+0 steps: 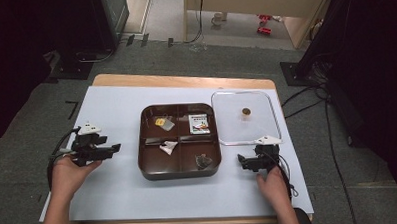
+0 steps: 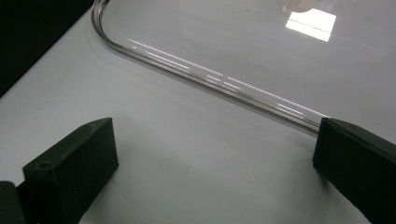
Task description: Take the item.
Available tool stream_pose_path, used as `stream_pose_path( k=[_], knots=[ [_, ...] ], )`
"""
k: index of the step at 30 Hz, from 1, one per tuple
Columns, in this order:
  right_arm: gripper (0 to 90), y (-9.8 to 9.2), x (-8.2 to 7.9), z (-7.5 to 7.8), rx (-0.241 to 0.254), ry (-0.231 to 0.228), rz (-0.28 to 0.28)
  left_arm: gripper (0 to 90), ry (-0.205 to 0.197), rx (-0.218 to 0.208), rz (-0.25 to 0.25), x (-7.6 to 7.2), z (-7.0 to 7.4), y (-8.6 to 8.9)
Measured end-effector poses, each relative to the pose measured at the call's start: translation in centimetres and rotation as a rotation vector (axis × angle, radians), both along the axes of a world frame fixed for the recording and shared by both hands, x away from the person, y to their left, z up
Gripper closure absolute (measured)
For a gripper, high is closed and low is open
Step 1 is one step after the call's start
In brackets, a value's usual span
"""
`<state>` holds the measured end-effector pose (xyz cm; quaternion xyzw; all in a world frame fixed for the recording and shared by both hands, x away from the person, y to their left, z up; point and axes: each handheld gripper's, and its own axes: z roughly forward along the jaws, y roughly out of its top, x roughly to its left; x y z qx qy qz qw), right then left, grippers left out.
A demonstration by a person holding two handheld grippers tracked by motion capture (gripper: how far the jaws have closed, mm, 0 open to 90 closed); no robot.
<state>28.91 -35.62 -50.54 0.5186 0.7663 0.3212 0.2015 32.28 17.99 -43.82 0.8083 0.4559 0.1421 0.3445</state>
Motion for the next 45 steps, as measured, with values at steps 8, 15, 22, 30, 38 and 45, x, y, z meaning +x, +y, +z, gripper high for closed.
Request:
stream_pose_path(
  k=[8,15,22,30,38,45],
  knots=[
    [0.0,0.0,0.0,0.0,-0.001,-0.001,0.001,40.2,0.020,-0.025,-0.020,0.3,0.4,-0.9],
    [0.0,0.0,0.0,0.0,-0.001,-0.001,0.000,41.7,0.000,-0.035,-0.045,0.5,1.0,-1.8],
    [0.0,0.0,0.0,0.0,-0.001,-0.002,0.001,42.2,0.000,-0.040,-0.062,0.5,1.4,-2.8],
    [0.0,0.0,0.0,0.0,-0.001,-0.002,0.001,42.7,-0.023,-0.036,-0.092,0.4,1.7,-4.1],
    [0.0,0.0,0.0,0.0,-0.001,-0.002,0.001,43.4,-0.046,-0.037,-0.131,0.1,2.0,-5.7],
    [0.0,0.0,0.0,0.0,-0.002,-0.002,0.001,43.7,-0.045,-0.059,-0.189,0.2,1.8,-7.2]
  ],
)
